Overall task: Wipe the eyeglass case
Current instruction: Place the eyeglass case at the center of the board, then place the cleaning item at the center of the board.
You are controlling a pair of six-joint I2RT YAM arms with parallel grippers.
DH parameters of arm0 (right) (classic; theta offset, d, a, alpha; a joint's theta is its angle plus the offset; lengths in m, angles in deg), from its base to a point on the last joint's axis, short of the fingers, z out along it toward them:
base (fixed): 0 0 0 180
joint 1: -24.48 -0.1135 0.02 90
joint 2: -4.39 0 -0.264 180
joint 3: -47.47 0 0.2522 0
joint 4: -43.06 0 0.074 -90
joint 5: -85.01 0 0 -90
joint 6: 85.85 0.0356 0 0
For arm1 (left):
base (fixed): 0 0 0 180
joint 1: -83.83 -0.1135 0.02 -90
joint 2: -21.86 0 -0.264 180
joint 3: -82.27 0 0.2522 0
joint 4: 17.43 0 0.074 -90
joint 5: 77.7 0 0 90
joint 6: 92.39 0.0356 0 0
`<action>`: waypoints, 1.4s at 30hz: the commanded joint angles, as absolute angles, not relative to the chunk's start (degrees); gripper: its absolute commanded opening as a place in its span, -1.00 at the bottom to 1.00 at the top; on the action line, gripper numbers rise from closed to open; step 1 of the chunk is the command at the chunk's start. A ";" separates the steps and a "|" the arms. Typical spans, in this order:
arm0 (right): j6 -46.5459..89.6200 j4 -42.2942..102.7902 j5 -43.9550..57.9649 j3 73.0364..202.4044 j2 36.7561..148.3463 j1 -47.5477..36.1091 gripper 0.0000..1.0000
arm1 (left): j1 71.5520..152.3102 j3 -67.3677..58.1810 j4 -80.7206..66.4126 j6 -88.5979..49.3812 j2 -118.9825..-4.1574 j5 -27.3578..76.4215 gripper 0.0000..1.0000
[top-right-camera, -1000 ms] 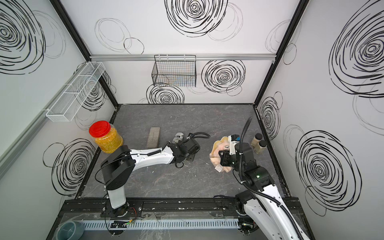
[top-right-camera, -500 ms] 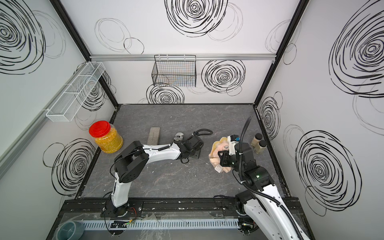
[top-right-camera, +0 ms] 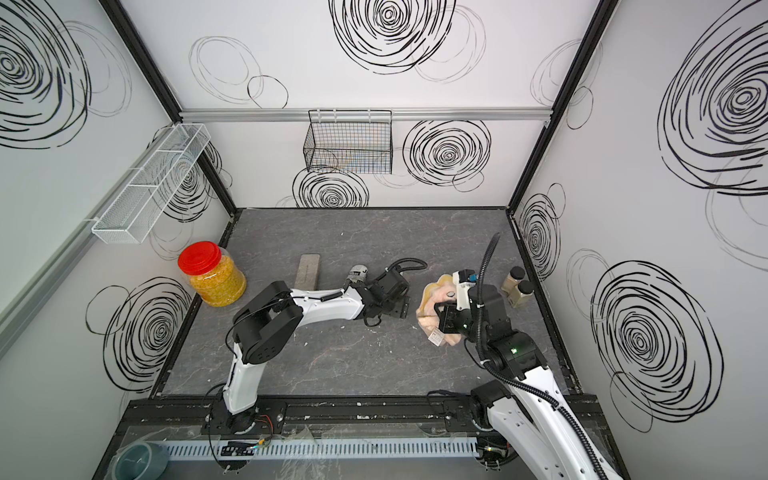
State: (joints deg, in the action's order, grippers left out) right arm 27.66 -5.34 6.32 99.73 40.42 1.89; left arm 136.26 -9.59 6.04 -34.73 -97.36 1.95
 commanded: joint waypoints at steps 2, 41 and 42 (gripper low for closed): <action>26.17 -2.32 11.52 98.91 39.27 1.82 -1.00 | 135.96 -7.52 1.31 -34.43 -92.27 2.22 0.80; 37.44 26.13 -1.72 102.19 74.20 -37.53 0.53 | 127.78 45.09 -4.47 -37.24 -19.91 8.35 0.72; 36.89 24.81 -0.58 102.20 72.85 -37.02 0.60 | 127.78 45.76 -5.32 -37.62 -19.90 9.13 0.69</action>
State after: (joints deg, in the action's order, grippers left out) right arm 38.00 27.30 -1.22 100.47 76.53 -37.56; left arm 128.06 44.02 -2.63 -36.34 -20.25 6.61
